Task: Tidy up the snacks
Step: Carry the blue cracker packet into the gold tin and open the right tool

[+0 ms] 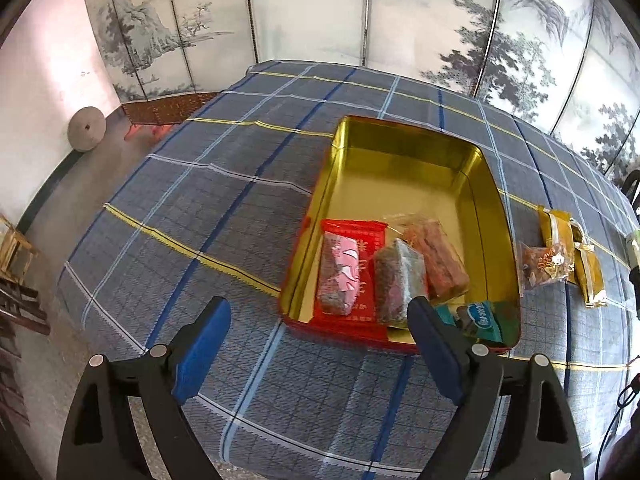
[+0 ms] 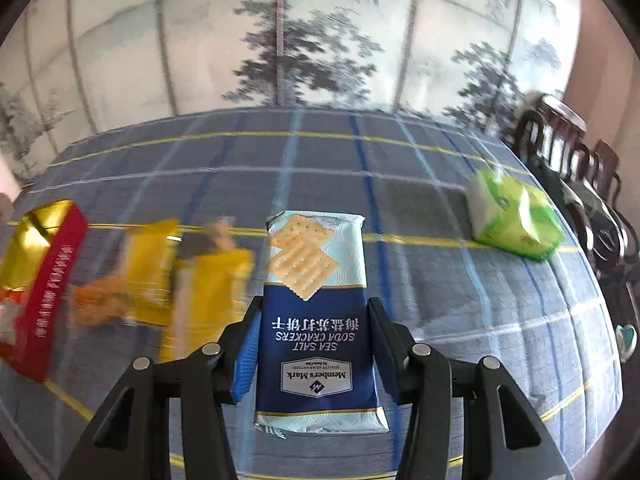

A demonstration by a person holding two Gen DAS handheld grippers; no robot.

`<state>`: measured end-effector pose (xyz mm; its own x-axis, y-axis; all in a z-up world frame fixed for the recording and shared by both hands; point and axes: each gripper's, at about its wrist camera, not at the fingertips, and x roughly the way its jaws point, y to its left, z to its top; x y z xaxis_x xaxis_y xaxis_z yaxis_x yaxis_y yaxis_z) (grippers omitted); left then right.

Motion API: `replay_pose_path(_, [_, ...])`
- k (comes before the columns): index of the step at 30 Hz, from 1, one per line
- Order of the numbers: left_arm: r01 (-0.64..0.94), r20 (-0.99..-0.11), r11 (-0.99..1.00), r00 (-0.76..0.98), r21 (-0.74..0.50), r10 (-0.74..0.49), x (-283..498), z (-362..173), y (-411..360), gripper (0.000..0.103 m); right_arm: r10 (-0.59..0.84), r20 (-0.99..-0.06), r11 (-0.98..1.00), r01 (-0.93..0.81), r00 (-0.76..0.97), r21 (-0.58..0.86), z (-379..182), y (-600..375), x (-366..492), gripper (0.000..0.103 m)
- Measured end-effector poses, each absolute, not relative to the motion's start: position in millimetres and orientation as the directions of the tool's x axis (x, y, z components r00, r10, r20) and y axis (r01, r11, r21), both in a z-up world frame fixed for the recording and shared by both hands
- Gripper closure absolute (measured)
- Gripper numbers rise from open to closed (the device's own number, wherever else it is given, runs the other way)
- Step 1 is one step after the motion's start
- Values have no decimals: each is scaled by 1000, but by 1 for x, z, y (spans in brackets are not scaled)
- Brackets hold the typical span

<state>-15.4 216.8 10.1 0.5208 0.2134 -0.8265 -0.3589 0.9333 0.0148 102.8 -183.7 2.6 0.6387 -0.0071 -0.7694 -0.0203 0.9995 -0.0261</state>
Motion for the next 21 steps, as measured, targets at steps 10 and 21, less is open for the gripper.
replay_pose_path(10, [-402,-819,916,523,8,236,-26,14,239,15,198,-760,973,-215,619,79,27,-89,89,53])
replay_pose_path(21, [-456,-820,889,495,38,289,-43,15,267,15,341,-763,900,-427,550,94,24,26,74,53])
